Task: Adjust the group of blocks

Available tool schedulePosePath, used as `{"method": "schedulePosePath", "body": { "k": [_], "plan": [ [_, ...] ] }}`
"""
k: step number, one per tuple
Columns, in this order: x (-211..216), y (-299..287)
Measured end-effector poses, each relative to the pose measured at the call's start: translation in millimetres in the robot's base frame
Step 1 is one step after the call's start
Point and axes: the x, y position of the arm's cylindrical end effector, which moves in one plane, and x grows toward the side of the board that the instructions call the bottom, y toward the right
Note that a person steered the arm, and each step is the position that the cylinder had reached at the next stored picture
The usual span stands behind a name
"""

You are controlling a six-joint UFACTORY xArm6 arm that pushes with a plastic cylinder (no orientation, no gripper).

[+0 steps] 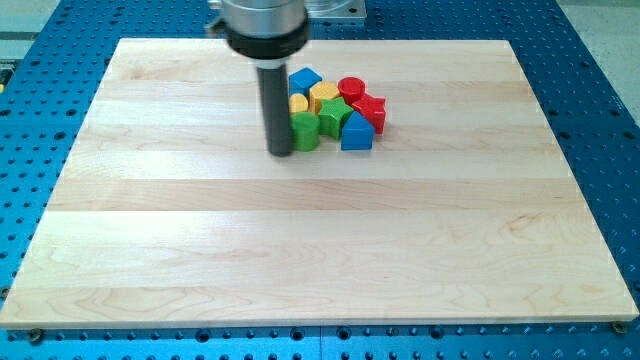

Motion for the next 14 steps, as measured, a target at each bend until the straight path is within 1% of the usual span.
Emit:
{"method": "schedulePosePath", "body": {
  "k": [1,2,3,4,6,8,9,10,11,12,13,14],
  "plan": [
    [0.0,0.1],
    [-0.3,-56.4],
    [-33.6,-68.6],
    [-80.8,-64.5],
    [-78.5,-31.5],
    [-64.9,-1.3],
    [-69.0,-47.7],
    [-95.6,-30.5],
    [-102.1,13.8],
    [-126.0,4.1],
    [-155.2,20.4],
    [-150.3,53.2]
  ]
}}
